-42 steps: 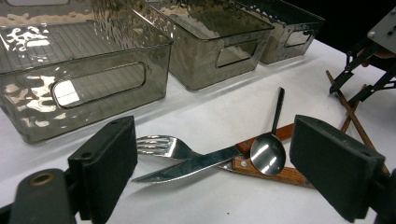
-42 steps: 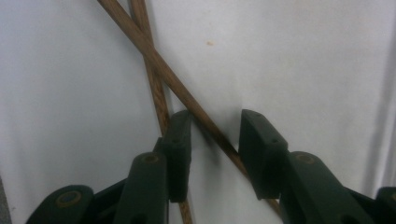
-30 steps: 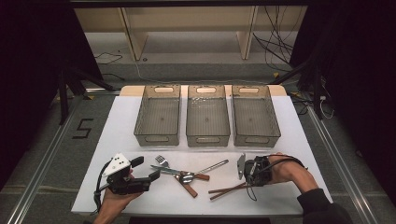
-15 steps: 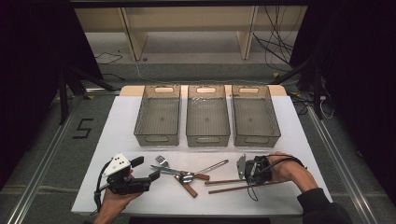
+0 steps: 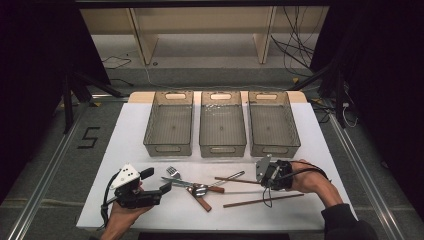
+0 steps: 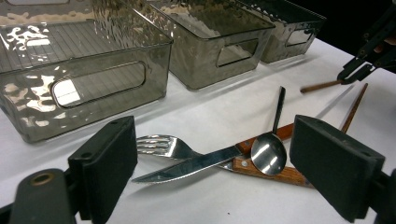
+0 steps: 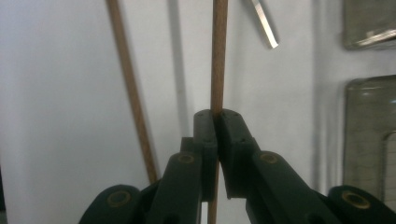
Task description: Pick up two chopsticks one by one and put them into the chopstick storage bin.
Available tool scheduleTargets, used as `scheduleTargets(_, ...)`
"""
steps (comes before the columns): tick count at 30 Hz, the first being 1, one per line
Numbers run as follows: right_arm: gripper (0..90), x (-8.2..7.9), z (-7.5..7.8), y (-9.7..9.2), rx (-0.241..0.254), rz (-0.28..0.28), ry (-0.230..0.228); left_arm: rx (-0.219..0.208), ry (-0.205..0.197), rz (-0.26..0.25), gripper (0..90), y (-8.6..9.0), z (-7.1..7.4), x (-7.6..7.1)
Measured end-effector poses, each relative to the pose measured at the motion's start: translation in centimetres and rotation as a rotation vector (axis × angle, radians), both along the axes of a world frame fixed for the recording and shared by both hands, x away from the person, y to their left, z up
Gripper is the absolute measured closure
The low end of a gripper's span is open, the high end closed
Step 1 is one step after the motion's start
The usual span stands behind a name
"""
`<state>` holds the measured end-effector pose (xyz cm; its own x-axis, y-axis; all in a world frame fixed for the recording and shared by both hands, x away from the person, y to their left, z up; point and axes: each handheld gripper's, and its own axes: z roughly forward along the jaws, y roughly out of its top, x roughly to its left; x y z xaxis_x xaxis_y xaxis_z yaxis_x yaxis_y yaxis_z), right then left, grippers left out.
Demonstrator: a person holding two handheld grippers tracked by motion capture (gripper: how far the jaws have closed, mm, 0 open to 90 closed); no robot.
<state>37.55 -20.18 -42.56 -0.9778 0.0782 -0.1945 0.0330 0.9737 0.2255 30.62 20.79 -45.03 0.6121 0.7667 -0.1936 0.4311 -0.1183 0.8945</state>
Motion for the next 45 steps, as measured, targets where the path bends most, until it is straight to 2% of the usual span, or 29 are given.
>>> scheduleTargets(2, 86.2, 0.2, 0.6, 0.2, 0.054, -0.050, -0.022, 0.001, 0.000, 0.000, 14.6, 0.0, 0.0, 0.0)
scheduleTargets(4, 86.2, 0.2, 1.0, 0.3, 0.104, -0.091, -0.025, 0.003, 0.000, -0.001, 14.6, 0.0, 0.0, 0.0)
scheduleTargets(10, 86.2, 0.5, 2.0, 1.1, 0.205, -0.159, -0.022, 0.002, 0.000, -0.003, 14.6, 0.0, 0.0, 0.0)
scheduleTargets(14, 86.2, 0.8, 2.2, 1.7, 0.268, -0.212, -0.025, 0.002, 0.000, -0.002, 14.6, 0.0, 0.0, 0.0)
scheduleTargets(15, 86.2, 0.8, 2.2, 1.7, 0.268, -0.212, -0.025, 0.000, 0.000, -0.001, 14.6, 0.0, 0.0, 0.0)
scheduleTargets(16, 86.2, 0.9, 2.3, 2.0, 0.297, -0.243, -0.023, 0.001, 0.000, -0.001, 14.6, 0.0, 0.0, 0.0)
scheduleTargets(20, 86.1, 1.2, 2.4, 2.6, 0.353, -0.281, -0.008, 0.004, -0.002, -0.002, 14.6, 0.0, 0.0, 0.0)
scheduleTargets(29, 86.1, 1.9, 2.8, 4.2, 0.436, -0.338, 0.024, 0.004, -0.002, 0.001, 14.6, 0.0, 0.0, 0.0)
scheduleTargets(30, 86.2, 2.1, 2.9, 4.7, 0.458, -0.365, 0.032, 0.004, -0.003, 0.001, 14.7, 0.0, 0.0, 0.0)
scheduleTargets(33, 86.1, 2.5, 3.1, 5.4, 0.491, -0.394, 0.036, 0.005, -0.003, 0.002, 14.6, 0.0, 0.0, 0.0)
scheduleTargets(43, 86.1, 4.2, 4.0, 8.0, 0.594, -0.463, 0.073, 0.005, -0.006, 0.005, 14.6, 0.1, 0.0, 0.0)
scheduleTargets(45, 86.2, 4.6, 4.2, 8.6, 0.608, -0.463, 0.072, 0.006, -0.007, 0.003, 14.6, 0.1, 0.1, 0.0)
